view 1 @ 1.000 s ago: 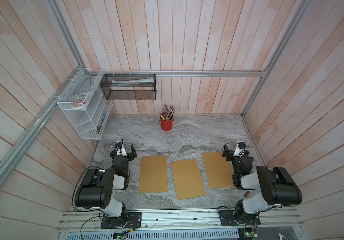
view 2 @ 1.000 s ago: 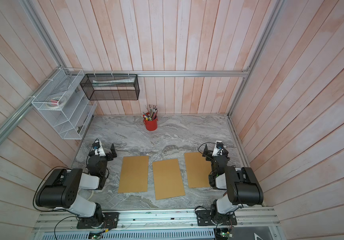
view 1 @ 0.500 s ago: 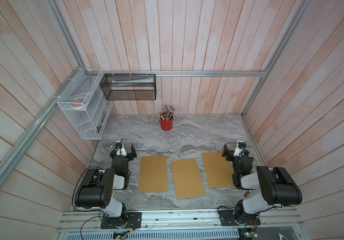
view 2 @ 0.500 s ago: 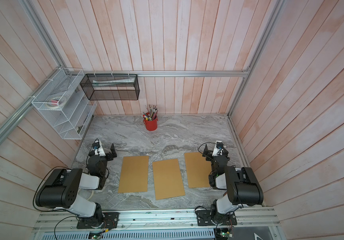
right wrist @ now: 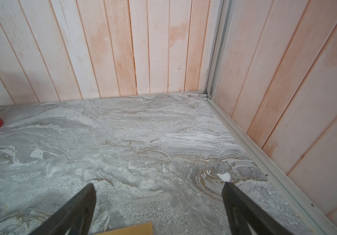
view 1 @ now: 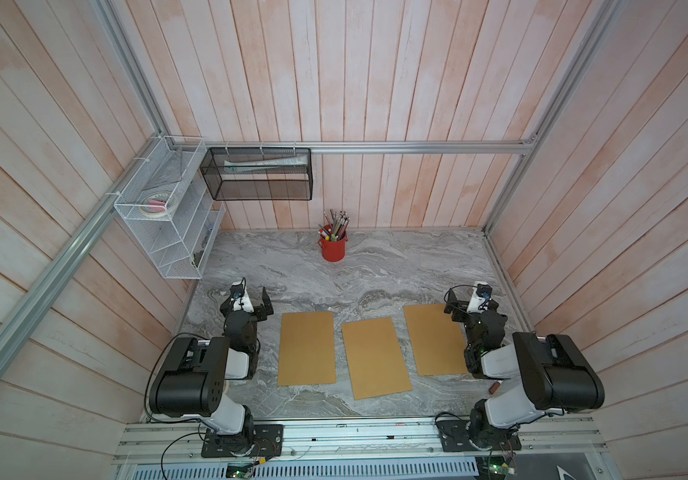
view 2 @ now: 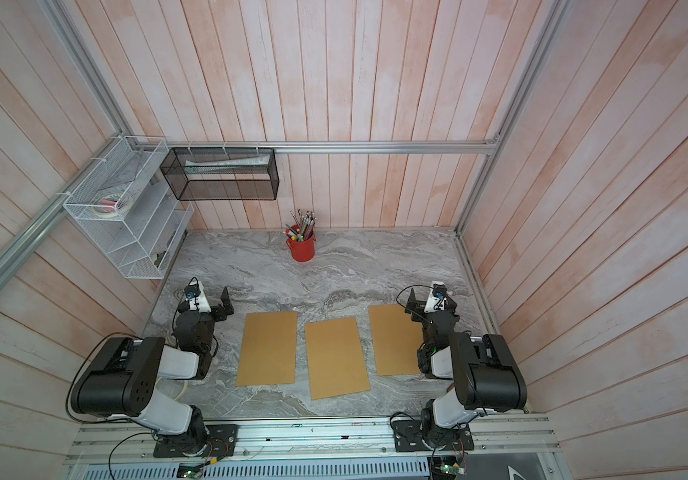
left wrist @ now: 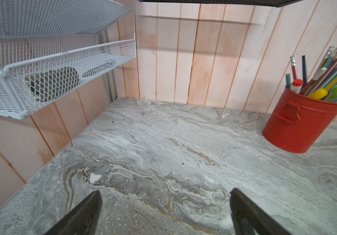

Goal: Open the file bag
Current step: Pick up the file bag from the center of the board.

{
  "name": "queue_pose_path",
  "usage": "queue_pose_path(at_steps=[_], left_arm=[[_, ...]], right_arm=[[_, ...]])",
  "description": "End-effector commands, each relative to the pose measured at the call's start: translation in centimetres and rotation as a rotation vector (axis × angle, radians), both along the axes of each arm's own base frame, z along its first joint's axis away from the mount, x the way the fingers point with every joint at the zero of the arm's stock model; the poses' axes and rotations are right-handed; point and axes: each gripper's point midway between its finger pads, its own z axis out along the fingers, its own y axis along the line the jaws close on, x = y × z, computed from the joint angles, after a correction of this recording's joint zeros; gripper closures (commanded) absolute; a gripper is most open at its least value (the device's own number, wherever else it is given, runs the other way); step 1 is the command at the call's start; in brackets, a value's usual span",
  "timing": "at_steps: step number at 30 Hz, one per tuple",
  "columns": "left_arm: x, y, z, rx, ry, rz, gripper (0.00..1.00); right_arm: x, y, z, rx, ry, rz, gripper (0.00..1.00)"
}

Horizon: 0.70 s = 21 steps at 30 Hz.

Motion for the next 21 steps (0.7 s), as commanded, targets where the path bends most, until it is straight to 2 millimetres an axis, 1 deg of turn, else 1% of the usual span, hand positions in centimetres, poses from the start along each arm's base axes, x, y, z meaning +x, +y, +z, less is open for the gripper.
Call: queue_pose_path(at_steps=[1,8,10,12,13,15,17,19,21], left_arm=[[0.5,-0.4,0.6,0.008,-0.021,-0.019,0.00],[0.4,-0.3,0.7,0.009,-0.025,-0.014,0.00],[0.1,-0.2,1.3,0.005,-0.042,-0.010,0.00],[-0.4,-0.2,2.3,0.008,-0.058,-0.006,0.00],[-0.7,-0.1,2.8,0.004,-0.066,0.001,0.00],[-1.2,0.3,4.2,-0.008,-0.080,0.024,0.00],[-1.6,0.5,5.1,-0.022,-0.067,0.032,0.00],[-1.9,0.9,5.4,-0.123,-0.046,0.069,0.00],[-2.1,1.6,5.6,-0.206,-0.017,0.110,0.00]], right_arm=[[0.5,0.1,0.7,-0.005,-0.028,0.011,0.02],[0.5,0.1,0.7,-0.004,-0.028,0.011,0.02],[0.5,0.2,1.0,-0.004,-0.033,0.013,0.02],[1.1,0.2,1.8,-0.006,-0.009,0.017,0.02],[1.7,0.1,1.7,-0.005,0.038,0.012,0.02],[3.3,-0.7,1.9,0.017,0.155,-0.038,0.02],[4.2,-1.3,1.7,0.060,0.254,-0.080,0.02],[4.5,-1.9,1.1,0.136,0.334,-0.139,0.02],[4.5,-1.4,0.7,0.190,0.382,-0.123,0.02]])
